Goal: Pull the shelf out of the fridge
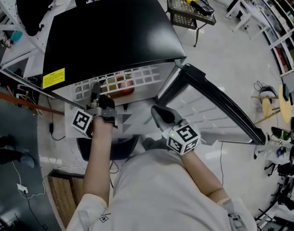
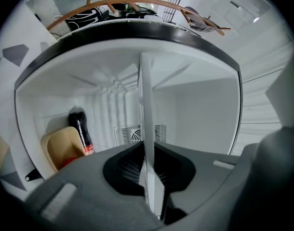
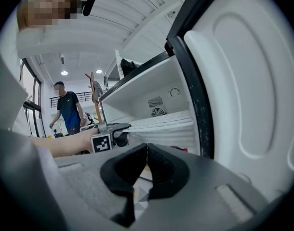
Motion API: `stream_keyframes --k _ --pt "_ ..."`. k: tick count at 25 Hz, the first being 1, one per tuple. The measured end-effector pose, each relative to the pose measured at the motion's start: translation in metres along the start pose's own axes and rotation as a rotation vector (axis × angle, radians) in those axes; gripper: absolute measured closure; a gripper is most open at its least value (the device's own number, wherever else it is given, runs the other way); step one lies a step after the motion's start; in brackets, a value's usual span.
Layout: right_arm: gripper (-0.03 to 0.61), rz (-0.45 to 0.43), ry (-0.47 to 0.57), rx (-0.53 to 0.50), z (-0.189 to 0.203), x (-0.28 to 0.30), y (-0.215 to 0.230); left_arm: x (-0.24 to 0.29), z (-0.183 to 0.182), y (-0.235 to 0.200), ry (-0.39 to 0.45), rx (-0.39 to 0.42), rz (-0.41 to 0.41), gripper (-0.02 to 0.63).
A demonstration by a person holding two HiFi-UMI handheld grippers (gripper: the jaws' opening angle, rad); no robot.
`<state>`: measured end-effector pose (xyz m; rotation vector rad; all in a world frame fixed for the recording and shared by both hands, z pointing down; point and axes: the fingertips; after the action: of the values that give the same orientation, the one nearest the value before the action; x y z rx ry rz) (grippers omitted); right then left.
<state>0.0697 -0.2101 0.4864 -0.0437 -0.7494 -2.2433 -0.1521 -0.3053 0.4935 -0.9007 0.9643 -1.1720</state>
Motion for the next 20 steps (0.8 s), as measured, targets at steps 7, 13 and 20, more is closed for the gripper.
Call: stream_keyframes --k 7,13,20 --pt "0.575 -0.012 -0.003 0.011 0.005 -0.008 -0.006 -0.023 0.007 0.007 0.007 -0.019 0.014 0.578" --pt "0.575 -0.017 -0.002 0.024 0.014 -0.012 -0.011 -0.039 0.012 0.008 0.004 -0.029 0.012 0.580" --pt "0.575 -0.028 -0.009 0.033 0.020 -0.012 -0.018 -0.050 0.015 0.010 -0.005 -0.039 0.006 0.581"
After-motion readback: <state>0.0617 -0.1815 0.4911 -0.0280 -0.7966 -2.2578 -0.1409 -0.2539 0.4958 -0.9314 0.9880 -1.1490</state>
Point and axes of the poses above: the fingertips, and each gripper's own axes: x forward along the fingers, y to its right, z out of its underside, and after that the axes turned 15 degrees about x, right-handed
